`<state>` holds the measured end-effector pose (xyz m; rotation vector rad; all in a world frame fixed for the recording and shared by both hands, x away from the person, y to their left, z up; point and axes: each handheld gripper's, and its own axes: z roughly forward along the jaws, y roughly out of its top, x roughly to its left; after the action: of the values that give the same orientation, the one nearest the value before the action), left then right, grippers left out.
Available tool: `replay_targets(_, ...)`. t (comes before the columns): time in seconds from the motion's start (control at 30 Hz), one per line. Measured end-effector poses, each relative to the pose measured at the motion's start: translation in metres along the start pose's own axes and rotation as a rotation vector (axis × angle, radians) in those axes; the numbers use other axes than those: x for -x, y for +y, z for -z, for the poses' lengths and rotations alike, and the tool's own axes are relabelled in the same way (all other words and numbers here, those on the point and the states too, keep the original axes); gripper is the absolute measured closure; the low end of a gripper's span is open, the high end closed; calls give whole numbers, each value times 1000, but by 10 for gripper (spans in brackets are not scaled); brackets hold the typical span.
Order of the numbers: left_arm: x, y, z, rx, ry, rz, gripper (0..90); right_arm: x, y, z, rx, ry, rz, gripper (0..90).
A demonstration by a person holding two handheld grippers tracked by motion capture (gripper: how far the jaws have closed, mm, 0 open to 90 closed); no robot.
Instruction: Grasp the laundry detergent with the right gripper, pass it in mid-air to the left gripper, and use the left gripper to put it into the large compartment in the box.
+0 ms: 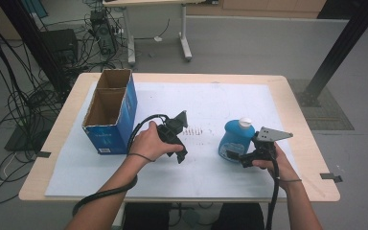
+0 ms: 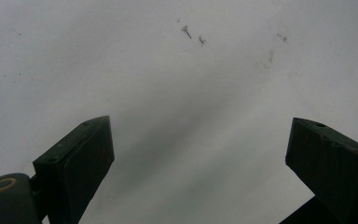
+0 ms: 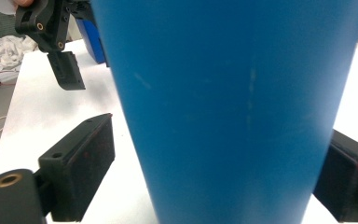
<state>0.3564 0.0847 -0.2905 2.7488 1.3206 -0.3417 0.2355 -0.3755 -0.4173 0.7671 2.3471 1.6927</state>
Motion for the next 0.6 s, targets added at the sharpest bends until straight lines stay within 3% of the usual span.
replay_targets(0.6, -3, 0, -1, 1, -10, 5, 81, -2, 1, -3, -12, -17, 37, 302)
